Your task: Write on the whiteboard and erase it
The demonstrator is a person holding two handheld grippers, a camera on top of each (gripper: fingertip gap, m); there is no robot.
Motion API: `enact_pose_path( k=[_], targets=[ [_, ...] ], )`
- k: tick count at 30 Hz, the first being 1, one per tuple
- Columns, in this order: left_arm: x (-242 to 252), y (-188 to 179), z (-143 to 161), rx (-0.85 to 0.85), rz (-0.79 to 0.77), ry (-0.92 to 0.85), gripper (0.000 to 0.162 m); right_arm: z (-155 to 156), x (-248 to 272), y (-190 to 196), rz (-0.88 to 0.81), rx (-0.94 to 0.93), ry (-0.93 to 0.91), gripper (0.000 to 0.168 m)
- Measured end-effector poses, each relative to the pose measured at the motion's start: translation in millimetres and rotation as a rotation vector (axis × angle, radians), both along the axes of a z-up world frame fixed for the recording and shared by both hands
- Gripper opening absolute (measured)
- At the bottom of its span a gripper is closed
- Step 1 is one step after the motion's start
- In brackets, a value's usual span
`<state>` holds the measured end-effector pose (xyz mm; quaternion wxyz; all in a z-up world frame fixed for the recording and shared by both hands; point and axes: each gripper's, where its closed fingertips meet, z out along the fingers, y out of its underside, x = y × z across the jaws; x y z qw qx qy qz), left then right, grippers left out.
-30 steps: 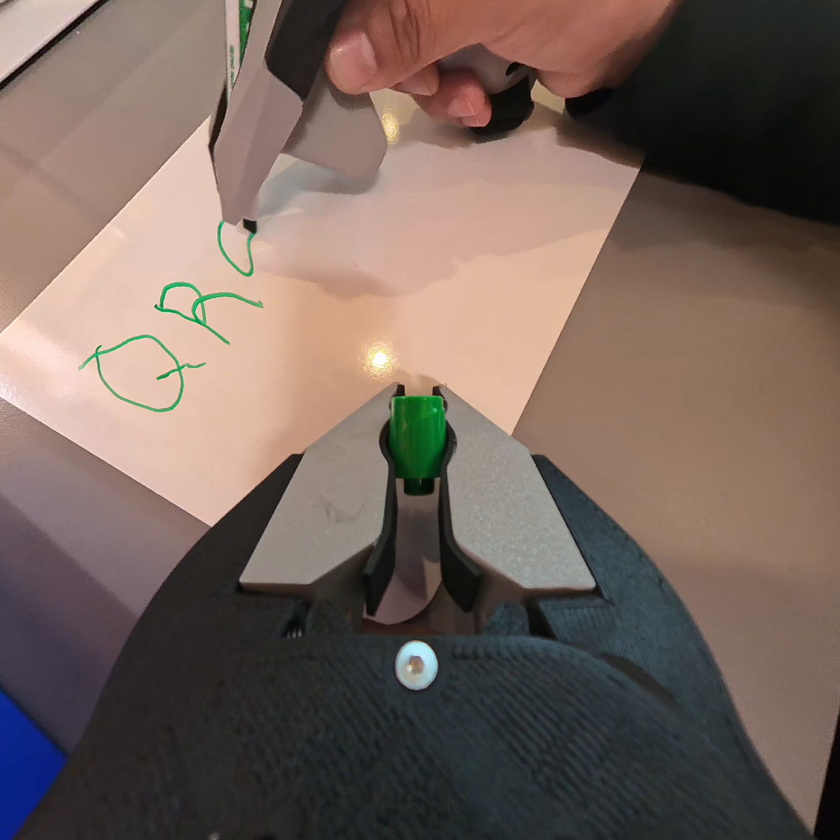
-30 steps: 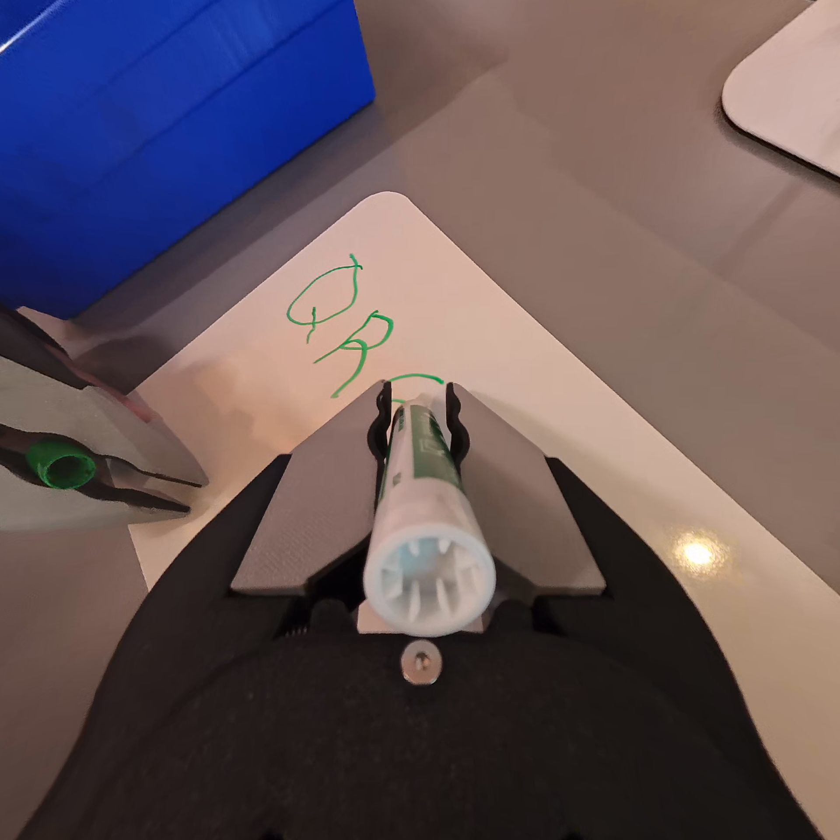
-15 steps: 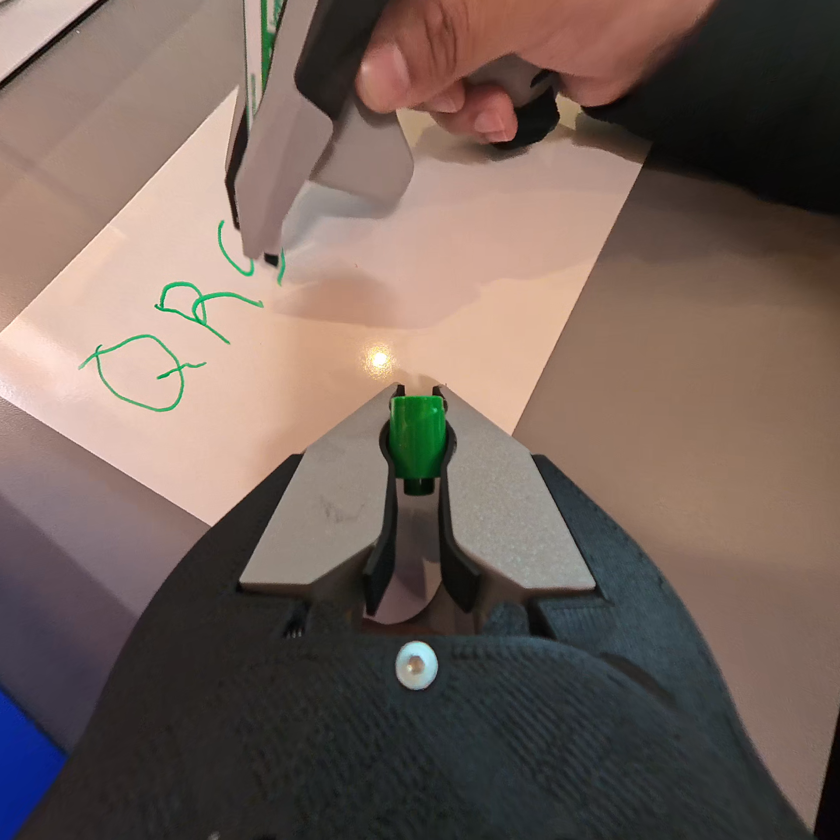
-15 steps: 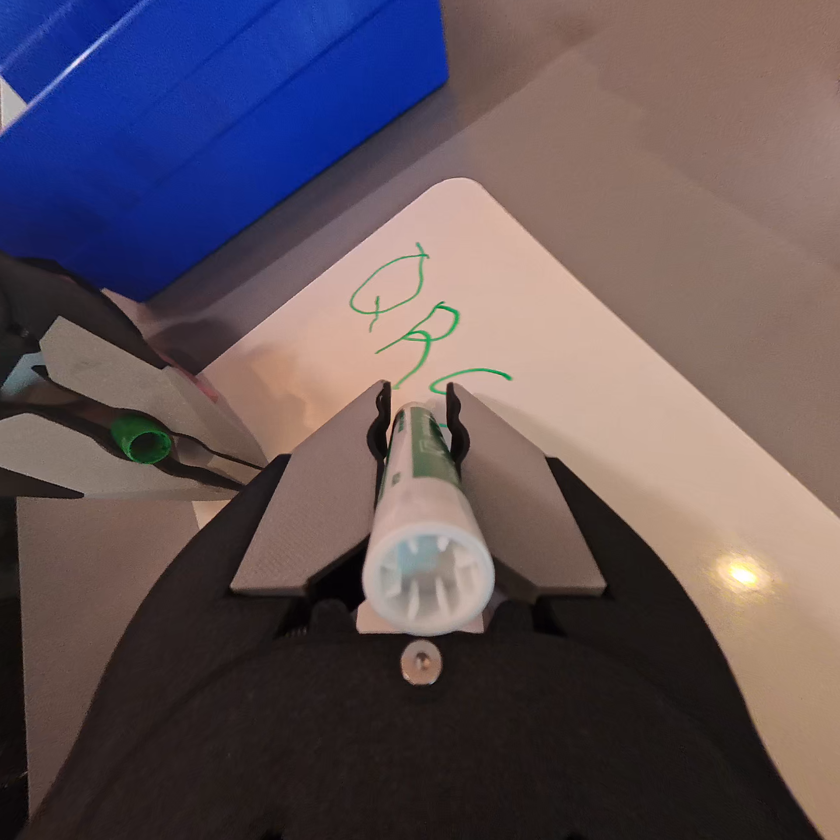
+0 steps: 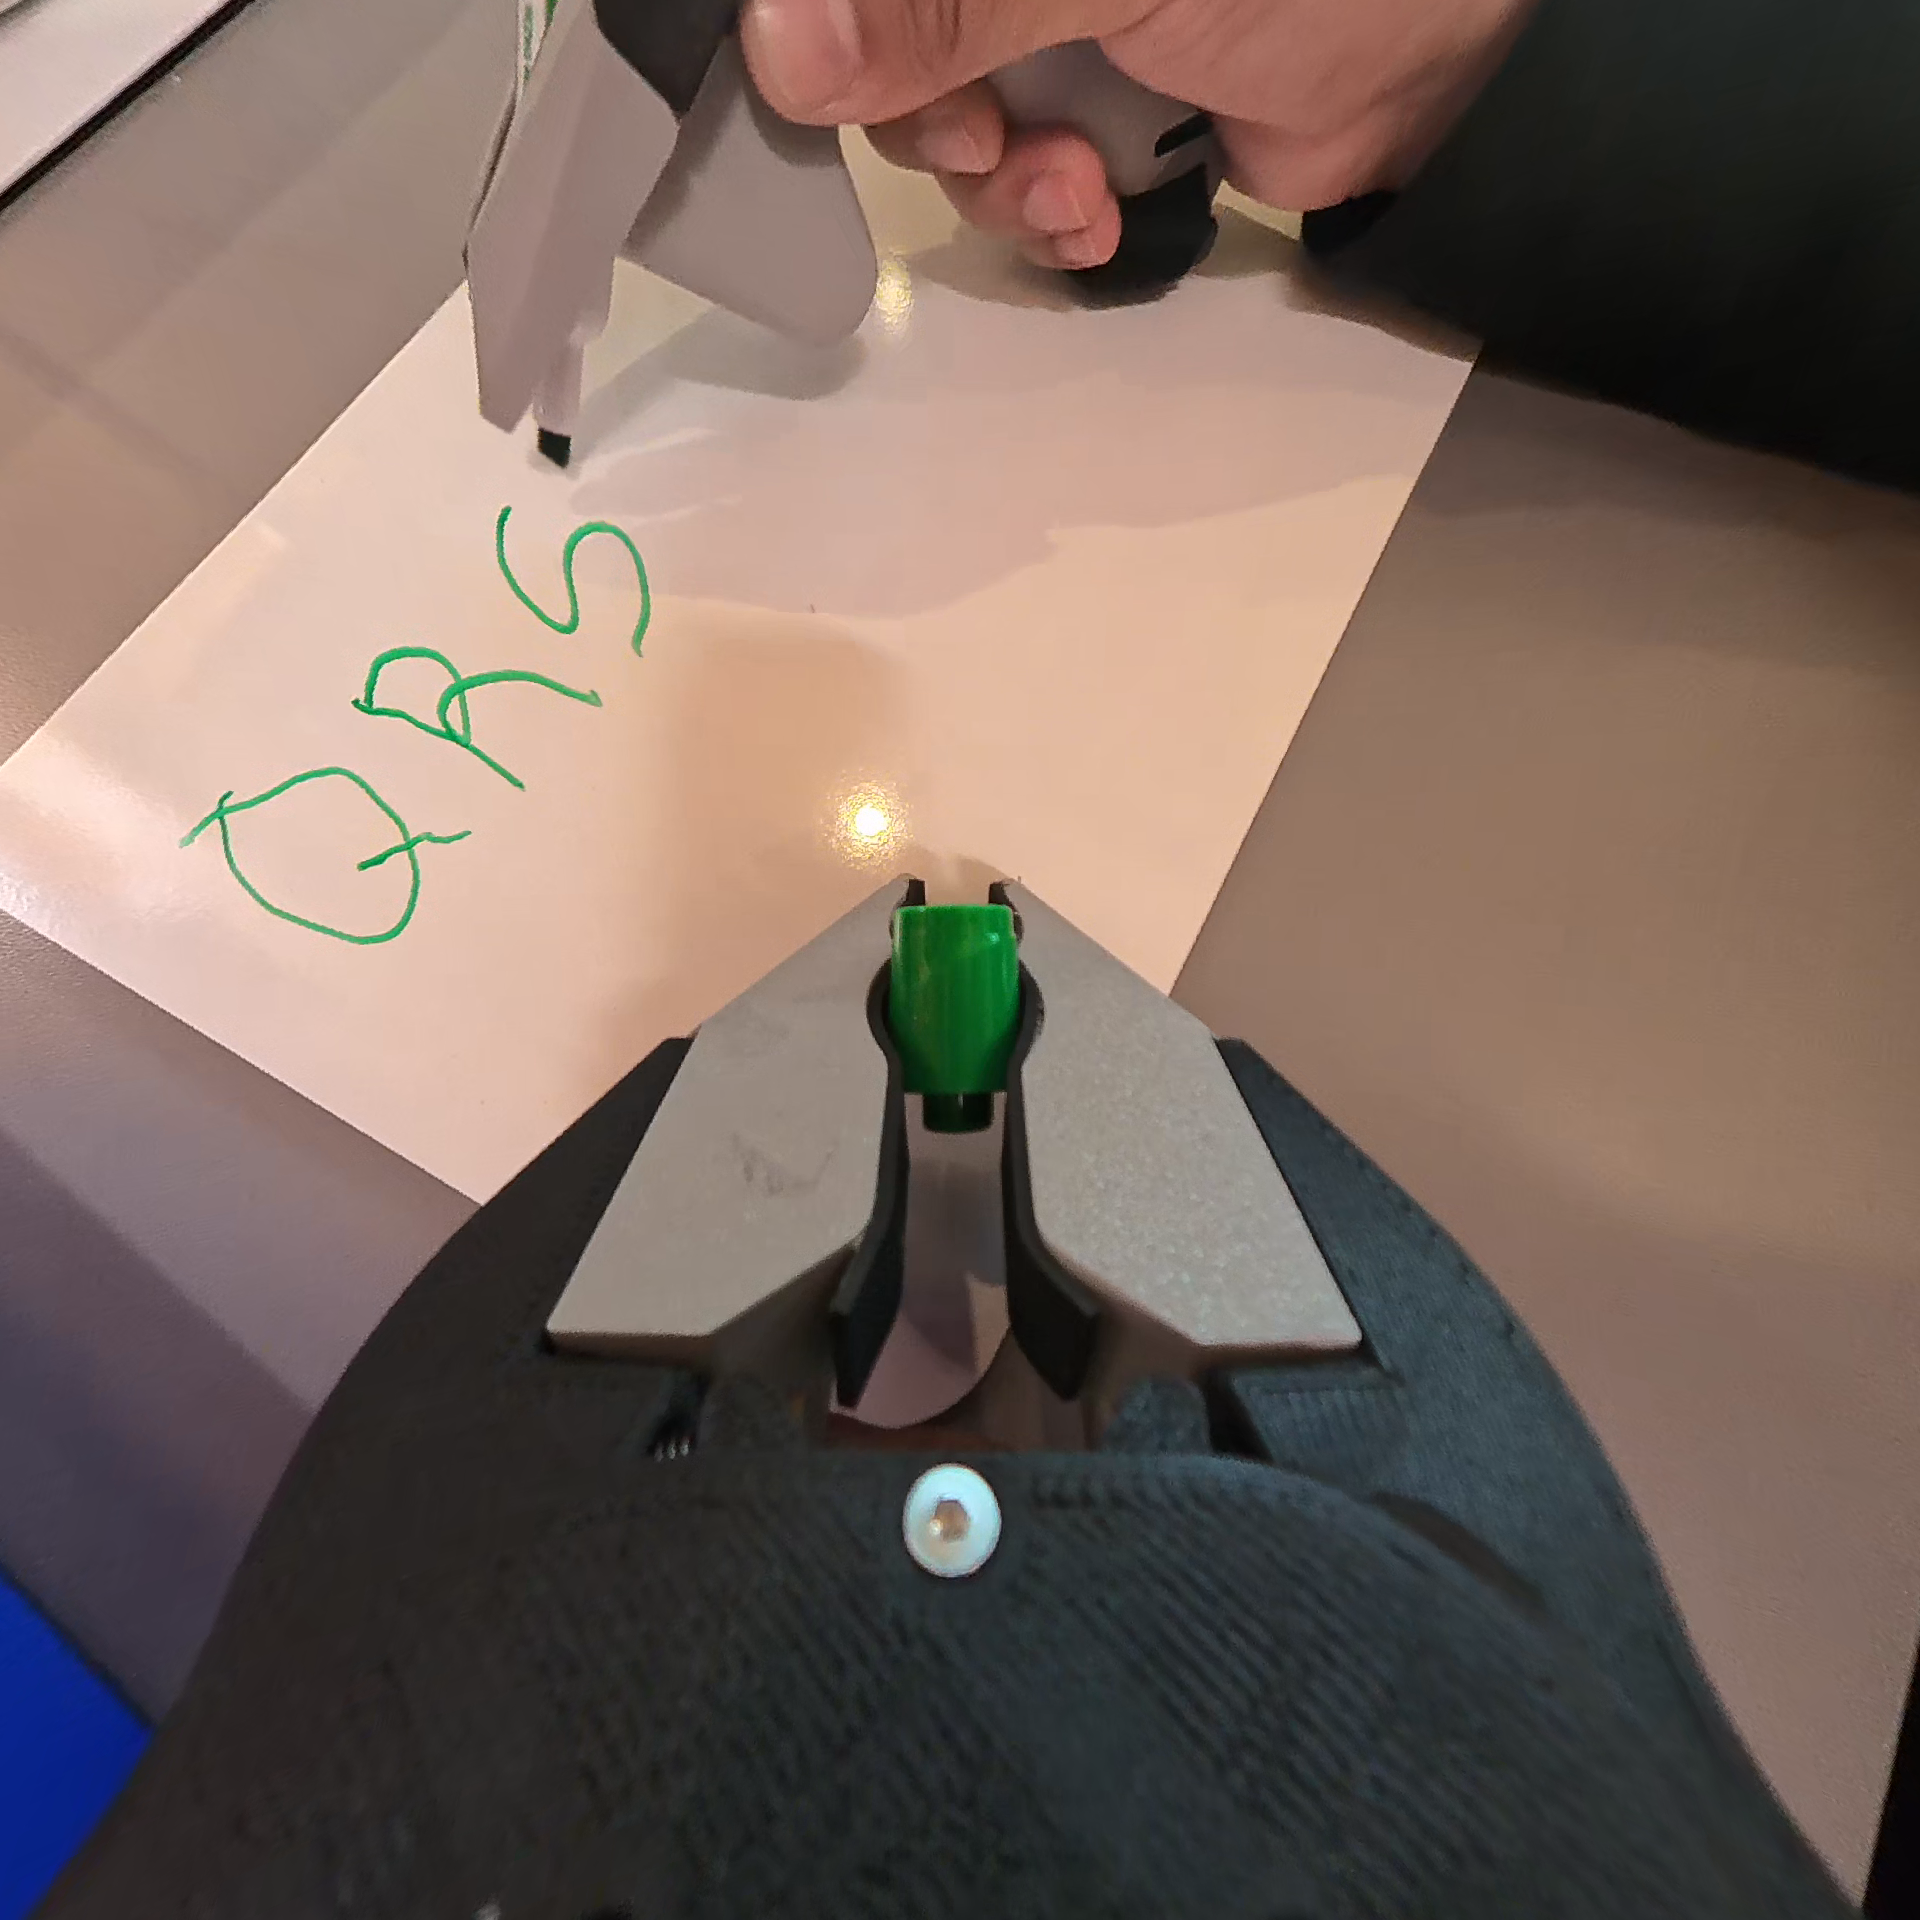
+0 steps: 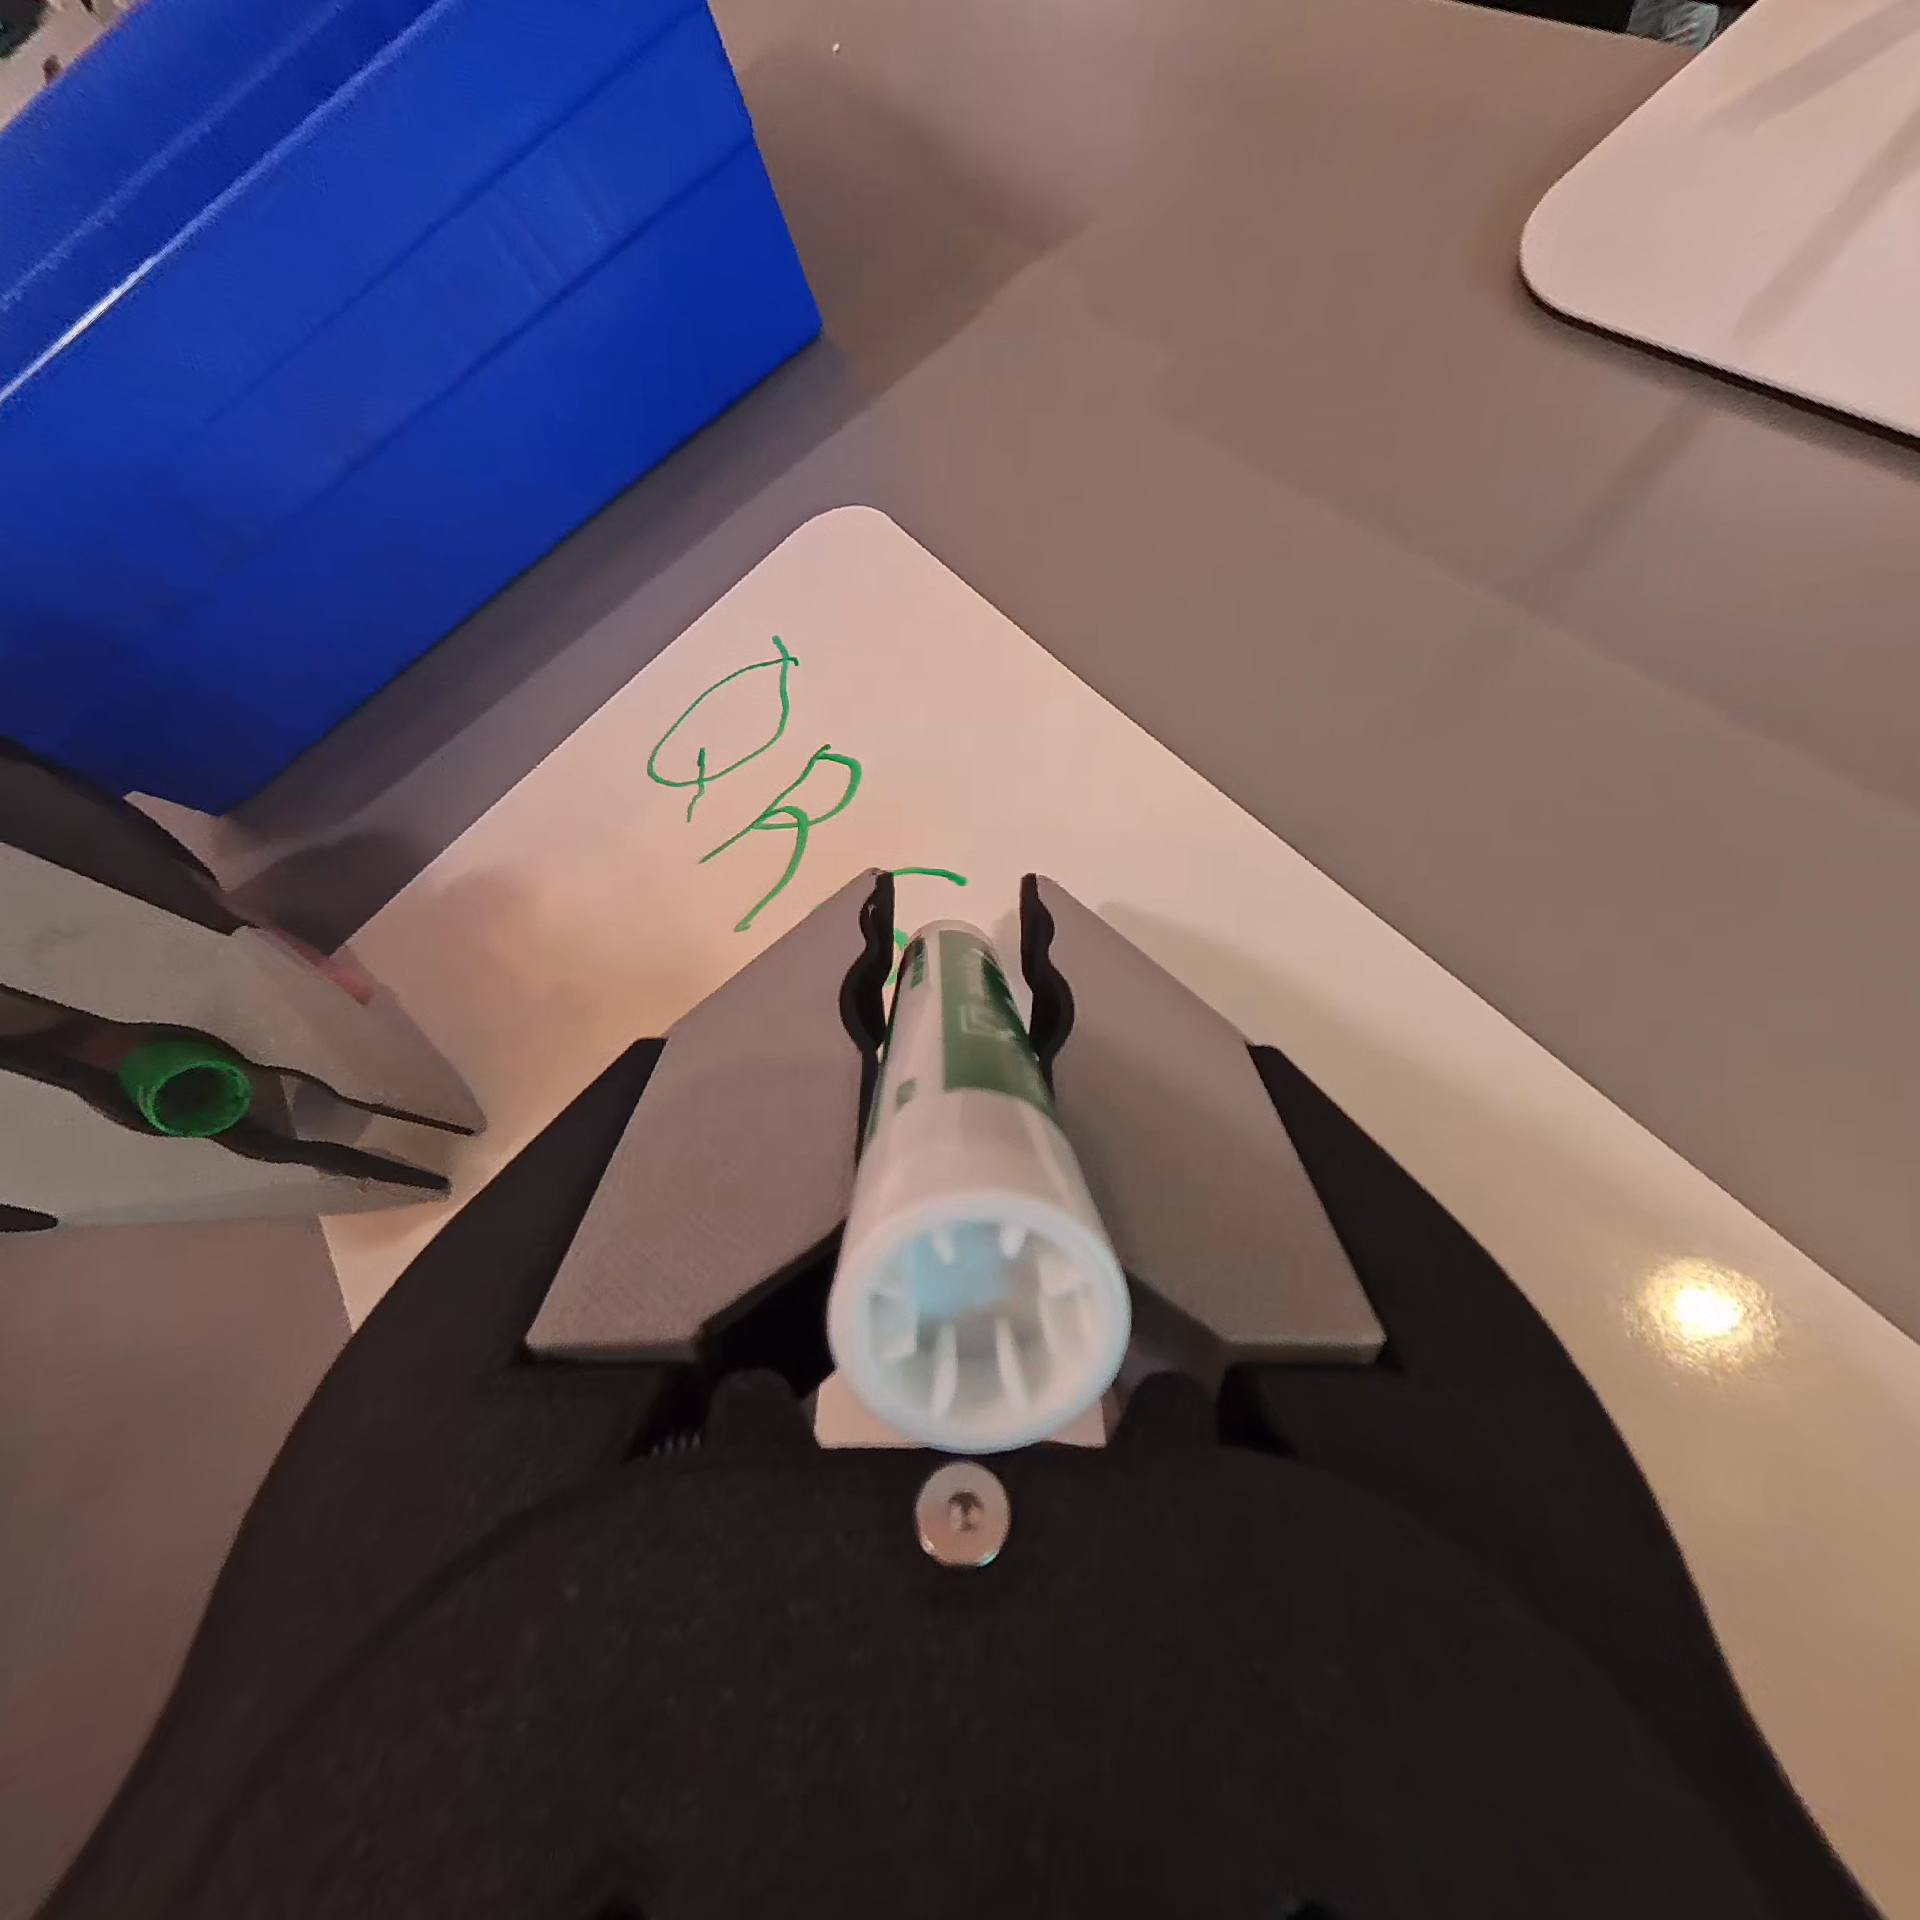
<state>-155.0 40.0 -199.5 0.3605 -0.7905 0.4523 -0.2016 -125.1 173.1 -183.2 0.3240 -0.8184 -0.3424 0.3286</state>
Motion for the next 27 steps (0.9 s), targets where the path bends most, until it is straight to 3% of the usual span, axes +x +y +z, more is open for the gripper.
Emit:
enact_pose_path(
  k=[14, 19, 27],
  targets=[
    [-0.3, 0.0, 0.2, 0.002, 0.000, 0.001, 0.010, -7.6, 23.5, 11.7, -0.051, -0.025, -0.038, 0.022],
    [-0.4, 0.0, 0.2, 0.002, 0.000, 0.001, 0.010, 5.7, 14.6, 8.6, -0.039, 0.002, 0.016, 0.022],
    [-0.5, 0.3, 0.3, -0.001, 0.002, 0.000, 0.010, -7.5, 7.7, 6.8, -0.015, 0.000, -0.066, 0.023]
  ],
)
